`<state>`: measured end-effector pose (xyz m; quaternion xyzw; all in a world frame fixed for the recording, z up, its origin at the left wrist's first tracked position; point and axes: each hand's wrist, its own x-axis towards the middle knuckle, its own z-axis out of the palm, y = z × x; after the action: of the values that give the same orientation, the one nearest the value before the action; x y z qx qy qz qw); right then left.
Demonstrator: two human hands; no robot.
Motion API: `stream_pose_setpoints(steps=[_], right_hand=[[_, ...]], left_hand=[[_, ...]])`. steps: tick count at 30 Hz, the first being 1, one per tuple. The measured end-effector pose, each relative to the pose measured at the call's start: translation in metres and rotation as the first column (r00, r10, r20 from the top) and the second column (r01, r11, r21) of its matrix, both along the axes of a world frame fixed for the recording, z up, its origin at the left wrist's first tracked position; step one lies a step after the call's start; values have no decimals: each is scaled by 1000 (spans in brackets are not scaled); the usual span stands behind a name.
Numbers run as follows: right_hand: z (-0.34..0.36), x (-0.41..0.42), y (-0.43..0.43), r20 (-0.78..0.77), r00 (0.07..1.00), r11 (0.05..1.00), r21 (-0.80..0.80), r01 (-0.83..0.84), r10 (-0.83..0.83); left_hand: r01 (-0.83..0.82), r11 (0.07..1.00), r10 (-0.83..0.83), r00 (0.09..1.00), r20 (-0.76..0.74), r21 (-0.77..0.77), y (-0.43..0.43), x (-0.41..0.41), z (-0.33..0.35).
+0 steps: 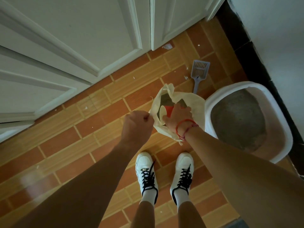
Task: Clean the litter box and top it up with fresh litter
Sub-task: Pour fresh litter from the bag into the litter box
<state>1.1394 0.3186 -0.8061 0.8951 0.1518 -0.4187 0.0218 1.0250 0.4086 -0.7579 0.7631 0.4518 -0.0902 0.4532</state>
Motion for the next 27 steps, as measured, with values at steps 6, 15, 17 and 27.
stream_pose_setpoints(steps=[6,15,17,27], right_hand=[[-11,-4,1,4,1000,1000,-12,14,-14],[13,2,1,7,1000,998,58,27,-28],[23,2,1,14,1000,995,102,6,-8],[84,18,-18,74,989,929,340,-145,127]], left_hand=[[8,1000,-8,1000,-4,-13,4,-1,1],[-55,997,54,998,-11,-51,2,2,2],[-67,996,67,998,-14,-52,1,4,1],[-40,999,39,996,-83,-14,-2,18,10]])
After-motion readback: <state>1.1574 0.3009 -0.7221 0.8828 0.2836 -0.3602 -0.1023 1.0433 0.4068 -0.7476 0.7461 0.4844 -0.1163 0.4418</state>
